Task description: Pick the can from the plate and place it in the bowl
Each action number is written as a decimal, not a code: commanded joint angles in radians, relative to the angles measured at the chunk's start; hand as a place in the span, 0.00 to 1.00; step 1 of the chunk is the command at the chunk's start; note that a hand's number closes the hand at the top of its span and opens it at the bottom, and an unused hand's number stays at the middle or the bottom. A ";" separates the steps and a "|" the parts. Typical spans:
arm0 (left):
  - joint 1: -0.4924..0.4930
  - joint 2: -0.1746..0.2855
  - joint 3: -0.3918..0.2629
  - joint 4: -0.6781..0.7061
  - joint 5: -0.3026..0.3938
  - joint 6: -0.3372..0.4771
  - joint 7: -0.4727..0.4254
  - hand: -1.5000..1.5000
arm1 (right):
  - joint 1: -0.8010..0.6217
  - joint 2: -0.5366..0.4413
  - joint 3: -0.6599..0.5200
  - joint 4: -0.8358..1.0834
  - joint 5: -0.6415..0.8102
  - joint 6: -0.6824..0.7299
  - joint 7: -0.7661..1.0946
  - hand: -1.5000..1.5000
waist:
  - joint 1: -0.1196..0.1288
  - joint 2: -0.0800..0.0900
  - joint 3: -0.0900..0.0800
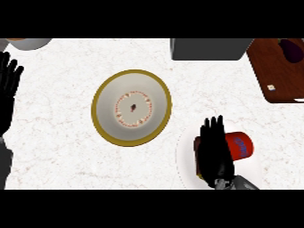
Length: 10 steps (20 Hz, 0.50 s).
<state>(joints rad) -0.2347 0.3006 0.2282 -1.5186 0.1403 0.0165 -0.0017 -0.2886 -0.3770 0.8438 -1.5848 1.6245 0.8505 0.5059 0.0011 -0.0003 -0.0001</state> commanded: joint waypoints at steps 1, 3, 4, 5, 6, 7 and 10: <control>-0.022 -0.044 -0.042 -0.018 -0.052 0.055 0.015 0.50 | 0.047 -0.004 -0.024 0.007 0.039 -0.050 0.013 0.00 | -0.003 0.000 0.000; -0.039 -0.016 -0.023 -0.017 -0.033 0.027 0.035 0.50 | -0.039 -0.025 -0.080 0.056 0.028 -0.046 -0.071 0.00 | 0.000 0.000 0.000; -0.003 -0.043 -0.034 -0.009 -0.055 0.045 0.007 0.50 | 0.007 -0.030 -0.072 0.001 0.049 -0.008 -0.052 0.00 | -0.001 0.000 0.000; 0.003 -0.002 0.003 -0.031 0.002 -0.007 0.046 0.50 | -0.026 -0.038 -0.088 0.106 0.045 -0.096 -0.085 0.00 | 0.003 0.000 0.000; -0.047 0.001 0.001 0.018 -0.018 0.002 0.019 0.50 | 0.000 -0.090 -0.085 0.027 0.050 -0.086 -0.111 0.00 | -0.002 0.000 0.000; -0.057 0.053 0.051 0.054 0.026 -0.048 0.012 0.50 | -0.031 -0.121 -0.097 0.048 0.028 -0.104 -0.164 1.00 | -0.001 0.001 0.000; -0.079 0.007 0.016 0.072 -0.019 0.003 -0.001 0.50 | -0.040 -0.075 -0.055 0.049 0.061 -0.168 -0.195 1.00 | -0.002 0.001 0.000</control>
<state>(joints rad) -0.2761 0.3017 0.2372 -1.4791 0.1254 0.0164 -0.0040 -0.3230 -0.4317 0.7822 -1.5275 1.6701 0.7312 0.3744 0.0017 -0.0007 -0.0009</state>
